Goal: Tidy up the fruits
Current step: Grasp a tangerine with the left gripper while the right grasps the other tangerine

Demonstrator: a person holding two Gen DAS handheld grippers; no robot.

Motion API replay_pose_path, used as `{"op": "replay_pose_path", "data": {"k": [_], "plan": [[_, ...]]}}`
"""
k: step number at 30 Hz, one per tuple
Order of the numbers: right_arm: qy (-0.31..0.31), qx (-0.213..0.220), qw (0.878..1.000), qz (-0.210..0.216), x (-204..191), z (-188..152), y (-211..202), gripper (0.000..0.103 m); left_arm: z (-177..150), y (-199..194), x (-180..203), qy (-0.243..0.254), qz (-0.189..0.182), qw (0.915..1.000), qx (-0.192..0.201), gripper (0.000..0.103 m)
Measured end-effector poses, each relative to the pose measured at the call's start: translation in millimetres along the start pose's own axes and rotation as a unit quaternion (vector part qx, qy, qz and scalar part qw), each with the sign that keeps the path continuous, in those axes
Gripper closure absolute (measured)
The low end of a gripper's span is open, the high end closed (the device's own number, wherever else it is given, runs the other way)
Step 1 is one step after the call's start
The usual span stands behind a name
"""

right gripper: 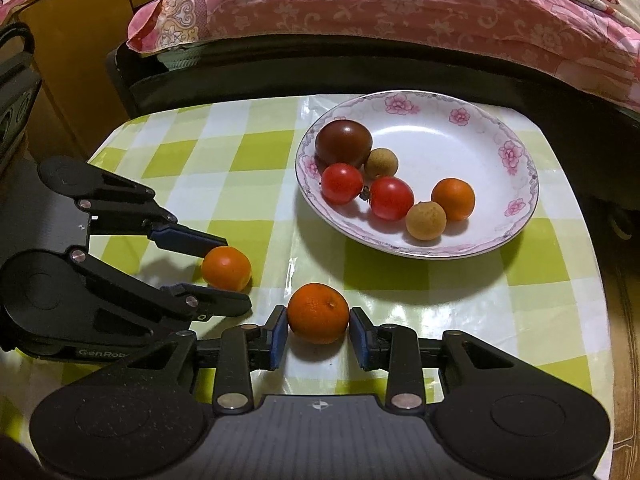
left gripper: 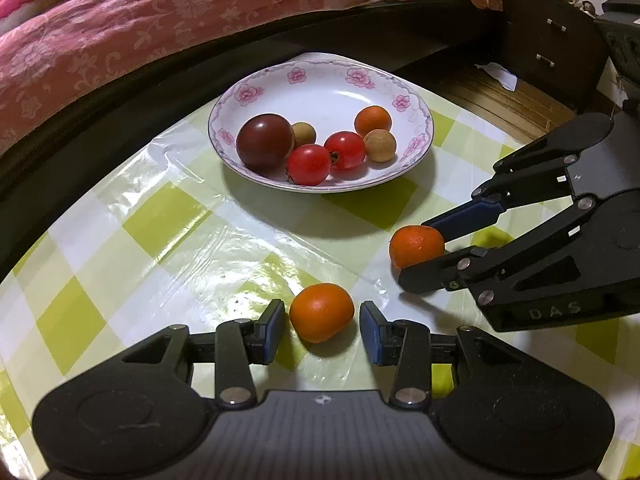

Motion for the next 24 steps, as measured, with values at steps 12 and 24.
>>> {"op": "replay_pose_path", "data": {"k": [12, 24], "plan": [[0.001, 0.003, 1.0, -0.001, -1.3, -0.2, 5.7, 0.073, -0.8, -0.4, 2.1, 0.008, 0.01, 0.9999, 0.007, 0.055], [0.002, 0.004, 1.0, -0.002, -0.5, 2.5, 6.4, 0.074, -0.6, -1.0, 1.7, 0.009, 0.014, 0.9998, 0.008, 0.057]]}}
Point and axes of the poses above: each gripper's, at about its wrist camera, not at the fingertips, and y roughly the way its jaws point, x to its right, z to its top, the point moved 9 cm from there along y, roughly the way its jaws point, and after that the axes turned 7 degrees about x, right-handed, at the moved point
